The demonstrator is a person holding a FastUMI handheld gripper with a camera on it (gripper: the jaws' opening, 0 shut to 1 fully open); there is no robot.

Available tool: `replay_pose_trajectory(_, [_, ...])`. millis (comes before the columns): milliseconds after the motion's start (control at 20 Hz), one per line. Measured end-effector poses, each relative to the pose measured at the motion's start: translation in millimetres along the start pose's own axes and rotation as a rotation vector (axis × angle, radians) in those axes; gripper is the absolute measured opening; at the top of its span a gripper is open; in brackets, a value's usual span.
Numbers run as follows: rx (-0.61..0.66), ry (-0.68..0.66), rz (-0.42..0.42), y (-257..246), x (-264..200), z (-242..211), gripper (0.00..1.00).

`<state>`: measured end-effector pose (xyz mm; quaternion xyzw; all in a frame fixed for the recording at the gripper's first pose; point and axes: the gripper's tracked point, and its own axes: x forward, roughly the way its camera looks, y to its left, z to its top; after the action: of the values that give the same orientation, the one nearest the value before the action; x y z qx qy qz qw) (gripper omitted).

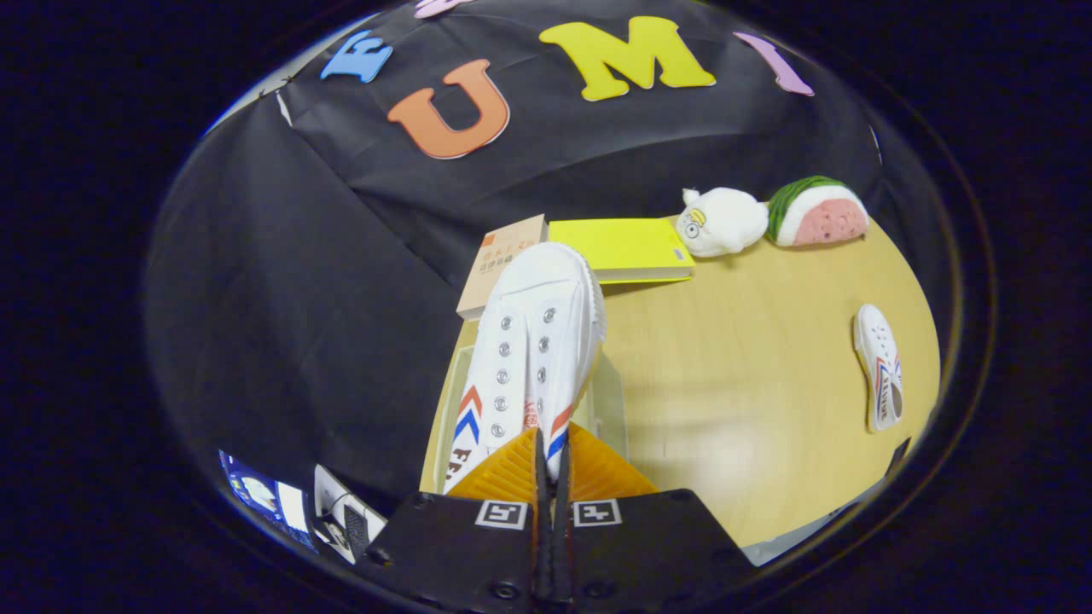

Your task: Open the storage box then place both shoes into the box .Put the left shoe in first, then the right shoe, with the right side of both shoes facing outward in a uniform manner.

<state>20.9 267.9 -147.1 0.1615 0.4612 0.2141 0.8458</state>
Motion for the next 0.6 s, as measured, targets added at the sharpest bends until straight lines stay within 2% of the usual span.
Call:
replay_pose_trajectory(250, [-0.018, 0.081, 0.0, 37, 58, -36, 0.06])
replay_pose_trajectory(600, [-0.046, 0.161, -0.068, 40, 110, -69, 0.06])
